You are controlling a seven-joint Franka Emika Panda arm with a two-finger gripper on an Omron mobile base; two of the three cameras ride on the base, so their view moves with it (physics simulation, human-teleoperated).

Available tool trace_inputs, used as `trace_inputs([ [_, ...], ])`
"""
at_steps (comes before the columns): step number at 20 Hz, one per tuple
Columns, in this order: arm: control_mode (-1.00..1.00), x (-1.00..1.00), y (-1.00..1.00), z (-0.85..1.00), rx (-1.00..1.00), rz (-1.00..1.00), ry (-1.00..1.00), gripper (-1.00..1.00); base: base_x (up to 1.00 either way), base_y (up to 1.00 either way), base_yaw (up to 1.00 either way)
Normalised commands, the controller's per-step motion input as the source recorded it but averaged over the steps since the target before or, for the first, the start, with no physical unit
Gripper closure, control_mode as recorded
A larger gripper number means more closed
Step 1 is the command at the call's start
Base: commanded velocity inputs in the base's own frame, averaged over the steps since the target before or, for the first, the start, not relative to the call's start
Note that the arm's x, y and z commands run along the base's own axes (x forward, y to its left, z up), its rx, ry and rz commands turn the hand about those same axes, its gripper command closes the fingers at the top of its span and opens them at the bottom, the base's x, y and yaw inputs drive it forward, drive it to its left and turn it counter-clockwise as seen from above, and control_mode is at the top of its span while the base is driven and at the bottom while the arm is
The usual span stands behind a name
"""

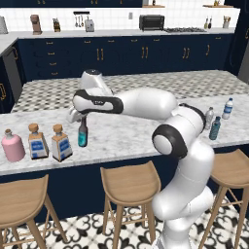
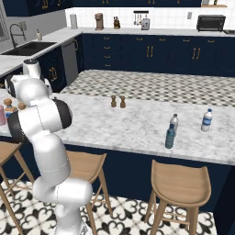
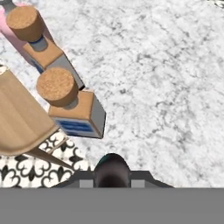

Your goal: Move the plastic bottles in the middle to the plastics group, and the glass bottles in the middle to the glass group.

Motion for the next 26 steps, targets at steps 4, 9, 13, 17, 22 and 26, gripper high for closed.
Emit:
trace_inputs([
  [4, -1.00, 0.38, 0.03, -0.11, 0.00, 0.17, -0.01, 1.00, 0.00, 0.00, 0.00],
  [9, -1.00, 0.41, 0.35, -0.14, 0.00, 0.12, 0.00, 1.00, 0.00, 0.00, 0.00],
  [13, -1.00, 0.45, 0.41, -0.06, 0.00, 0.07, 0.00, 1.00, 0.00, 0.00, 0.00],
  [17, -1.00, 0.33, 0.33, -0.08, 0.00, 0.06, 0.00, 1.00, 0.00, 0.00, 0.00],
  [22, -1.00, 0.35, 0.26, -0.21, 0.00, 0.06, 0.00, 1.00, 0.00, 0.00, 0.00],
  [26, -1.00, 0.25, 0.00, -0.28, 0.00, 0.06, 0.00, 1.00, 0.00, 0.00, 0.00],
])
